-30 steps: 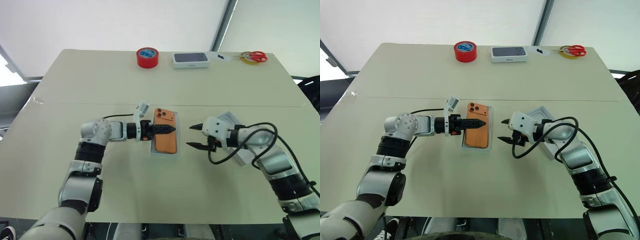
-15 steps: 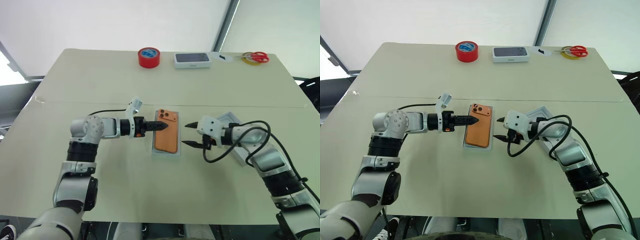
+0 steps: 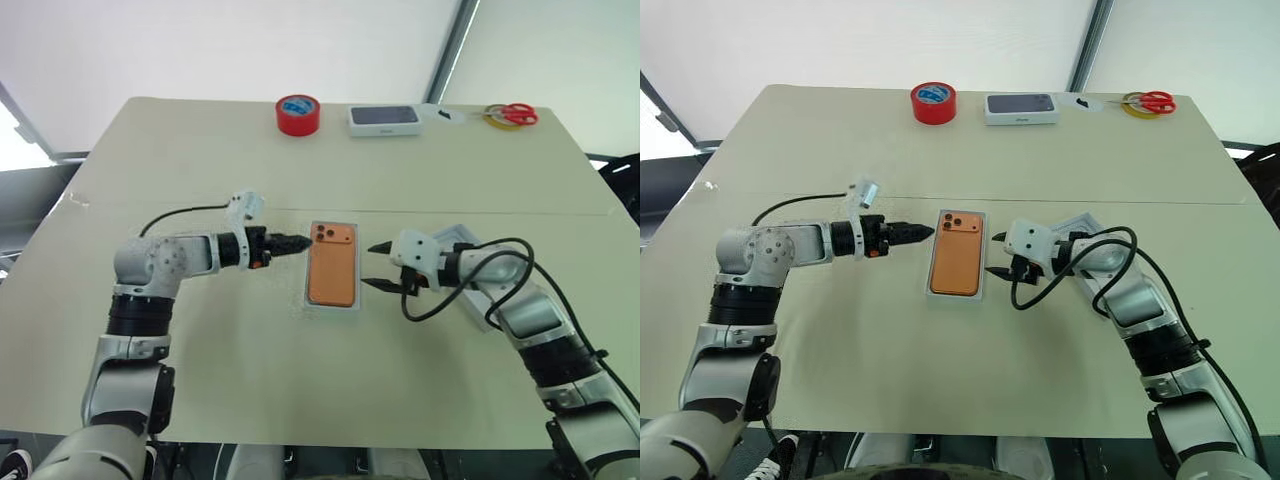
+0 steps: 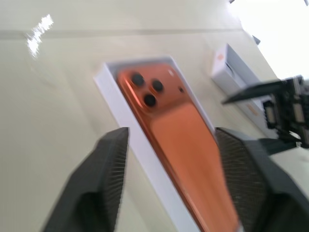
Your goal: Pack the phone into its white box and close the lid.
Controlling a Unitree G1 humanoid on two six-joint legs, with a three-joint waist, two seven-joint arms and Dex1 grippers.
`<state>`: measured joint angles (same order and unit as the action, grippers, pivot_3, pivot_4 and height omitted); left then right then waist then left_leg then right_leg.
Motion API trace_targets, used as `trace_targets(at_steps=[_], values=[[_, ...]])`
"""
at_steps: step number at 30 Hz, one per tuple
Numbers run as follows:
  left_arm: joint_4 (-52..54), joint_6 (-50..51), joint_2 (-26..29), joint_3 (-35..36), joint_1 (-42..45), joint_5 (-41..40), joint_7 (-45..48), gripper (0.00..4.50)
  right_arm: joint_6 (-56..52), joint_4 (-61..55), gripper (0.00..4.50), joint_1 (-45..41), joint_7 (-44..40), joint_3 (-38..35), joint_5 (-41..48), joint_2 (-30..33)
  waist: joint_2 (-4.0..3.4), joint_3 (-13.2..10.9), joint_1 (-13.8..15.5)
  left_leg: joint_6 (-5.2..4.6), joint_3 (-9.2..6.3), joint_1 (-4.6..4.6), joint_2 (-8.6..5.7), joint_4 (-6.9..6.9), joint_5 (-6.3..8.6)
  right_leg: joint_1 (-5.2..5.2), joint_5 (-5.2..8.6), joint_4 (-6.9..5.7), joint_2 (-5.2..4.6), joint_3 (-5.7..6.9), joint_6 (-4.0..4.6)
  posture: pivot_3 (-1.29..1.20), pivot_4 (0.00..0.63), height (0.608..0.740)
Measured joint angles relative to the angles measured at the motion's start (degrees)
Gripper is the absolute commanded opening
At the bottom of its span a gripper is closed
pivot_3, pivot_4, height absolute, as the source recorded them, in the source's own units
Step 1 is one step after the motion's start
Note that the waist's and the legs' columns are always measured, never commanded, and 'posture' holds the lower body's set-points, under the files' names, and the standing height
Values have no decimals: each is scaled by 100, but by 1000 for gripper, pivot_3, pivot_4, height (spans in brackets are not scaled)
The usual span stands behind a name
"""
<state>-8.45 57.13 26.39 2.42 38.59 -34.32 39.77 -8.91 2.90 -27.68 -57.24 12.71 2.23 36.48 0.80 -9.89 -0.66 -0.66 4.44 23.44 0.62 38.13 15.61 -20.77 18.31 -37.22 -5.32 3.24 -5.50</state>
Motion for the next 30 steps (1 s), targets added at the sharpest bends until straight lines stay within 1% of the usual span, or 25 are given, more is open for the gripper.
trace_targets(at_steps=[1,3,4,6,8,11,13,17,19,23,25,30], values=[[3,-474,124,-150,-110,275,74,1192,65,74,1155,-3,30,0,-64,9,0,0,-4,0,1,0,0,-1,0,-1,0,1,1,0,0,0,150,730],[-25,-1159,187,-366,-287,699,139,119,182,263,77,-9,93,2,-202,24,-1,-1,0,0,4,1,0,-1,0,-2,0,1,1,0,0,0,150,730],[-36,-1404,163,-422,-366,826,182,48,236,335,24,-20,107,12,-248,24,-1,-1,11,0,3,2,0,0,0,-2,0,0,0,0,0,0,150,730],[-61,-1750,171,-619,-483,1040,323,48,376,428,24,-60,121,37,-354,24,-1,-1,24,0,3,3,-1,2,0,-1,0,0,-1,0,0,0,150,730],[-135,-2284,196,-984,-529,1439,503,48,522,521,24,-126,172,80,-493,22,-1,-1,22,-1,3,3,-1,3,0,-1,0,-1,-1,0,0,0,150,730],[-471,-2661,-85,-1249,-520,1741,570,48,646,722,24,-231,280,183,-718,18,-1,-1,20,-1,3,4,-1,2,0,-2,0,-2,-1,0,0,0,150,730],[-698,-2687,-386,-1262,-436,1772,562,48,731,837,24,-240,301,257,-844,18,-1,-1,31,-3,1,6,-1,3,0,-3,0,-2,-1,1,0,0,150,730],[-766,-2631,-568,-1513,-273,1944,776,48,829,865,24,-238,284,273,-895,14,-3,1,39,-3,2,5,-1,6,0,-1,0,-6,-1,1,0,0,150,730],[-712,-2477,-680,-1509,-271,1932,879,48,834,842,24,-202,248,258,-885,72,-3,1,50,-4,1,5,-1,7,0,0,0,-5,-1,1,0,0,150,730],[-491,-2025,-893,-1660,-295,1877,1182,48,822,644,24,30,68,101,-859,452,-4,2,163,-10,-3,4,-4,16,4,8,0,-5,-3,3,0,0,150,730],[-432,-1900,-1097,-1781,-302,1878,1265,48,798,458,24,274,-1,-51,-804,712,-4,2,212,-16,-5,4,-9,21,7,13,0,-4,-10,4,0,0,150,730],[-341,-1872,-1445,-2171,-328,1920,1345,48,601,58,24,826,-183,-437,-626,1202,-4,2,258,-23,-5,1,-8,28,12,19,-1,-2,-13,3,-1,0,150,730]])
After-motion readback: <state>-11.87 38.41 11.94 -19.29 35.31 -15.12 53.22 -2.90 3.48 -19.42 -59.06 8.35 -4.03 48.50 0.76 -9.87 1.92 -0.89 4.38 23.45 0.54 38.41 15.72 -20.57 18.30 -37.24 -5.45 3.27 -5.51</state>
